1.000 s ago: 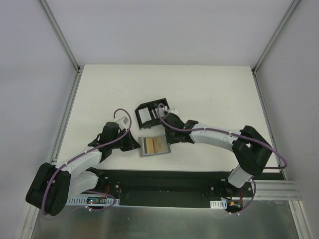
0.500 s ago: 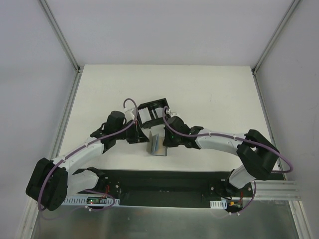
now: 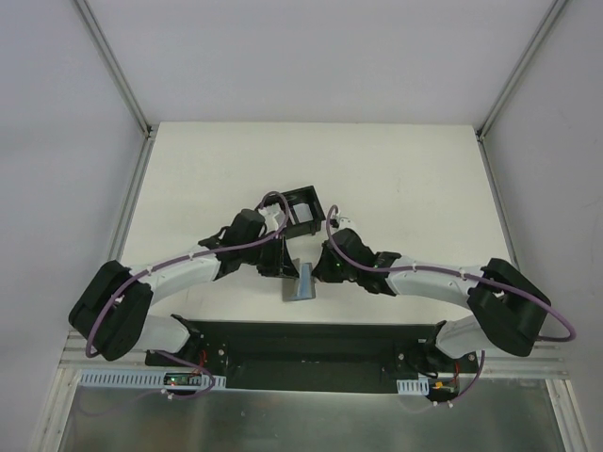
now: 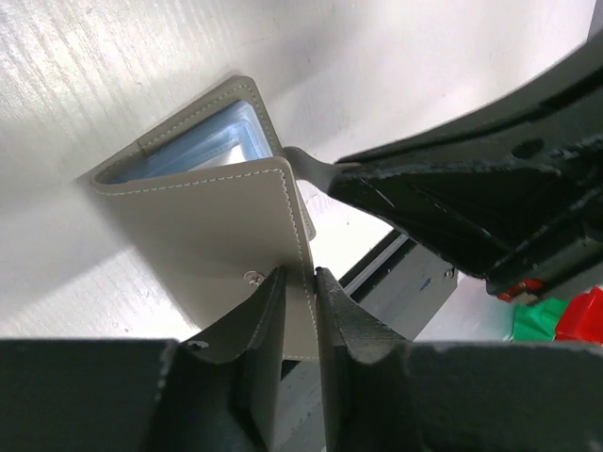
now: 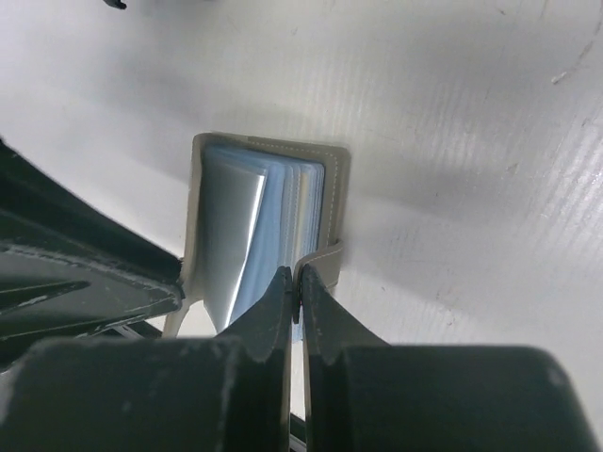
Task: Put the credit cards into the card holder
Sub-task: Close the card holder at the center of the board.
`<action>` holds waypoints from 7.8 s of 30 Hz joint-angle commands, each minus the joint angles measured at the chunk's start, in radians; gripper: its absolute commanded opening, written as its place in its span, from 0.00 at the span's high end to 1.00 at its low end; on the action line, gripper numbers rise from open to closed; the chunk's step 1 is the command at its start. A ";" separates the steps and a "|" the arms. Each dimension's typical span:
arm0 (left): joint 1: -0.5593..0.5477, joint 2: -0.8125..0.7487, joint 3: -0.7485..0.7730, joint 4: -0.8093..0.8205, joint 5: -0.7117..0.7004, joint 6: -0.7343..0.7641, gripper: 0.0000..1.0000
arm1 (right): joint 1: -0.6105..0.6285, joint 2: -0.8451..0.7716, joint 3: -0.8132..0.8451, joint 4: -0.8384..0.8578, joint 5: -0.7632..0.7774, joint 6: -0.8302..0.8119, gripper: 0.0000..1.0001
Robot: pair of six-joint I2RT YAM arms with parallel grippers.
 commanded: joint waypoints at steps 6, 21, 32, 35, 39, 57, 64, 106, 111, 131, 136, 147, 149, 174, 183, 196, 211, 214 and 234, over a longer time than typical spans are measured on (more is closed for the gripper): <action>-0.036 0.175 0.079 0.043 -0.012 -0.058 0.72 | 0.001 -0.051 -0.017 0.092 0.003 0.029 0.99; -0.059 0.048 0.021 0.073 -0.164 -0.063 0.62 | 0.000 -0.021 0.006 0.058 -0.068 0.003 0.99; -0.058 -0.100 0.001 0.007 -0.204 0.002 0.47 | -0.009 0.000 0.034 0.008 -0.068 -0.006 0.98; -0.058 -0.171 -0.028 -0.020 -0.278 0.008 0.37 | -0.009 0.003 0.038 -0.002 -0.068 -0.010 0.97; -0.056 -0.249 -0.057 -0.075 -0.353 0.022 0.30 | -0.011 0.012 0.043 -0.008 -0.106 -0.008 0.97; -0.036 -0.266 -0.161 -0.099 -0.433 -0.087 0.32 | -0.012 0.034 0.067 -0.025 -0.122 -0.016 0.95; -0.033 -0.311 -0.180 -0.053 -0.373 -0.052 0.30 | -0.014 0.038 0.069 -0.026 -0.125 -0.016 0.94; 0.137 -0.302 -0.263 0.101 -0.074 -0.052 0.72 | -0.019 0.048 0.086 -0.028 -0.140 -0.023 0.94; 0.090 -0.253 -0.264 0.155 -0.078 -0.055 0.75 | -0.019 0.034 0.078 -0.002 -0.137 -0.022 0.94; -0.038 -0.027 -0.241 0.199 -0.227 -0.100 0.79 | -0.002 0.081 0.130 0.046 -0.255 -0.071 0.94; -0.065 -0.010 -0.226 0.204 -0.226 -0.103 0.79 | 0.001 0.152 0.175 0.008 -0.240 -0.057 0.93; -0.071 -0.093 -0.206 0.124 -0.279 -0.069 0.57 | -0.008 0.265 0.199 -0.117 -0.194 -0.066 0.92; -0.070 -0.125 -0.189 0.081 -0.327 -0.054 0.52 | -0.011 0.262 0.193 -0.126 -0.186 -0.065 0.92; -0.081 0.085 -0.148 0.021 -0.411 -0.100 0.63 | -0.026 0.209 0.180 -0.023 -0.217 -0.036 0.76; -0.082 0.077 -0.178 0.026 -0.437 -0.124 0.64 | -0.032 0.126 0.101 0.096 -0.231 -0.011 0.66; -0.085 0.041 -0.197 0.024 -0.431 -0.136 0.59 | -0.037 0.031 -0.005 0.214 -0.237 0.033 0.66; -0.091 0.004 -0.204 0.032 -0.387 -0.126 0.57 | -0.040 0.074 -0.034 0.253 -0.224 0.084 0.68; -0.091 0.001 -0.207 0.032 -0.379 -0.136 0.58 | -0.043 0.071 -0.037 0.254 -0.226 0.084 0.68; -0.107 0.088 -0.221 0.089 -0.328 -0.146 0.64 | -0.061 0.114 -0.038 0.261 -0.226 0.110 0.71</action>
